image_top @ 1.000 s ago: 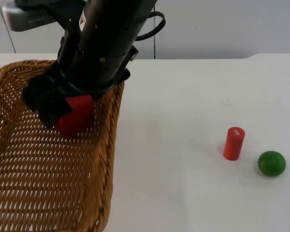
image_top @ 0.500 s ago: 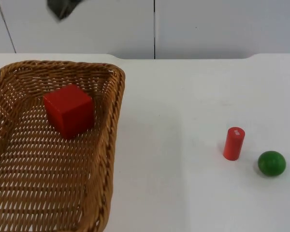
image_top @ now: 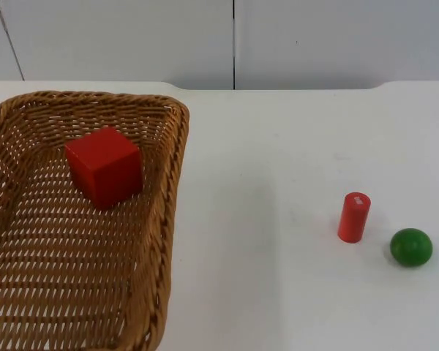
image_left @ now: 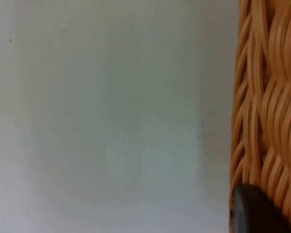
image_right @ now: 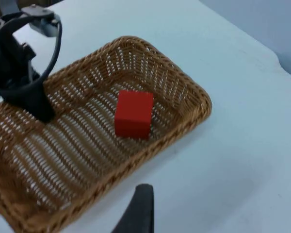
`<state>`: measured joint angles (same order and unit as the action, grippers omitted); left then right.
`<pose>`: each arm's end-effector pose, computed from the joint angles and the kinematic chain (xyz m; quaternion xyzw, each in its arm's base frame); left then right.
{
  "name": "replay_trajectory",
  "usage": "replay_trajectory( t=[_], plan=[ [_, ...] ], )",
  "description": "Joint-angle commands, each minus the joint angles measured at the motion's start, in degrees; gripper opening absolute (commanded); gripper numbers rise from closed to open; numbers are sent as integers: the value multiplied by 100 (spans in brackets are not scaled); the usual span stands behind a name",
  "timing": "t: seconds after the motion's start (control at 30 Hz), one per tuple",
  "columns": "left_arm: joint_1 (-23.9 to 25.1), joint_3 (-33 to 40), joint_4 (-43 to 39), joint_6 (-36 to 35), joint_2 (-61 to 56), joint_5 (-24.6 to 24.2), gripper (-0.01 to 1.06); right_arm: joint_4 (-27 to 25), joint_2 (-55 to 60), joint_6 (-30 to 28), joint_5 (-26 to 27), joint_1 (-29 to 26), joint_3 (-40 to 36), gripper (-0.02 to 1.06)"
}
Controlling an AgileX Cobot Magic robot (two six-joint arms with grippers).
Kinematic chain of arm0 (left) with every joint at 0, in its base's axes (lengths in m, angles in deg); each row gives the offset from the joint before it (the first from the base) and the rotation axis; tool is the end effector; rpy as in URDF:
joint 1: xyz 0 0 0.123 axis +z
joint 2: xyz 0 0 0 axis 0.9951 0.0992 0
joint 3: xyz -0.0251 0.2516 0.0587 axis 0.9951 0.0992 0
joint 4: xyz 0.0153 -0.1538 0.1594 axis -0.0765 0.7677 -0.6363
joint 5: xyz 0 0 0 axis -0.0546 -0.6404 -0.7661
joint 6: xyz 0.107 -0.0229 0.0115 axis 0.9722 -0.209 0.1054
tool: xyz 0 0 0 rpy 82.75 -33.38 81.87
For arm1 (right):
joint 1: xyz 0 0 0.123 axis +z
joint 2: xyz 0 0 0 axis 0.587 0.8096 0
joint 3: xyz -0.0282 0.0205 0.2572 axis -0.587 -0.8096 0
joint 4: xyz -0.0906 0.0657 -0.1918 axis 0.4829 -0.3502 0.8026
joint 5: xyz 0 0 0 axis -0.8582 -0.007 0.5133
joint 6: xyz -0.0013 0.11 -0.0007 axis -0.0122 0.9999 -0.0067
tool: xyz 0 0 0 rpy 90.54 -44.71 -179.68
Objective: Pick up the basket with the left hand and place the object to the left of the red cylinder into the basket with the right hand.
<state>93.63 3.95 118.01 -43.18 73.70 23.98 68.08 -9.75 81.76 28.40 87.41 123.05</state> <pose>0.1948 -0.0157 0.1670 -0.0170 0.9727 -0.2065 0.1040 0.1515 0.1730 0.3577 -0.3694 0.8007 0.1607 0.4434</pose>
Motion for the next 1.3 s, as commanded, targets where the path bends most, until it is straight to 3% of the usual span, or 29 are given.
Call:
replay_trajectory(
  t=[0.0,0.13,0.5,0.67,0.73,0.9,0.97,1.27],
  plan=[
    [12,-6,198,19,-33,-25,0,57,-417,17,194,5,-386,82],
    [12,-6,187,75,-33,-14,0,169,-1180,17,247,5,-977,82],
    [12,-6,241,105,-33,-13,0,194,-1703,17,322,5,-1290,82],
    [-155,-6,536,105,6,421,0,154,-1693,17,345,5,-1290,82],
    [-398,-62,712,105,139,809,0,152,-1693,17,332,5,-1290,82],
    [-1092,-607,739,-32,924,1137,0,166,-1693,17,334,5,-1290,82],
    [-1417,-1017,888,-43,1542,1516,0,165,-1693,17,322,5,-1290,82],
    [-1819,-2400,1122,-43,3341,1579,0,165,-1693,17,300,5,-1290,82]
  ],
)
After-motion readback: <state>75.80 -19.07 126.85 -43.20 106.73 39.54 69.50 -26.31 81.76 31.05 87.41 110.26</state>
